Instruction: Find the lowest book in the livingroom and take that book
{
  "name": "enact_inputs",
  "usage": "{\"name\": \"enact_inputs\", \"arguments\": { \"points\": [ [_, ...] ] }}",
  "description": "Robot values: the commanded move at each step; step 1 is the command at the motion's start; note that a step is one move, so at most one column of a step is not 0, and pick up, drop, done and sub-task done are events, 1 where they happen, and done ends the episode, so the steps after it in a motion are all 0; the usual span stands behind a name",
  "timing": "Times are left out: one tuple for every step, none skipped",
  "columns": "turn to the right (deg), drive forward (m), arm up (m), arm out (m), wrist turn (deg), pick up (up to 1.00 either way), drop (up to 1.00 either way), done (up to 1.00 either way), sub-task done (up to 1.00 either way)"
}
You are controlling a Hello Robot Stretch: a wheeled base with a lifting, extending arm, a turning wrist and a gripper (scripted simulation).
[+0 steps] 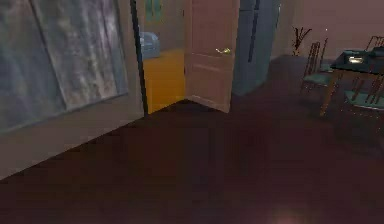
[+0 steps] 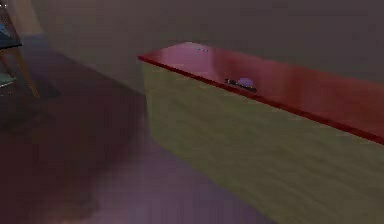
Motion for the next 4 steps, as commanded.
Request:
{"name": "enact_inputs", "arguments": {
  "points": [
    [0.0,1.00,0.00,0.00,0.0,0.00,0.00,0.00,0.00],
    [-3.0,0.00,0.00,0.00,0.0,0.00,0.00,0.00,0.00],
    [0.0,1.00,0.00,0.00,0.0,0.00,0.00,0.00,0.00],
    [0.0,0.45,0.00,0.00,0.0,0.00,0.00,0.00,0.00]
  ]
}}
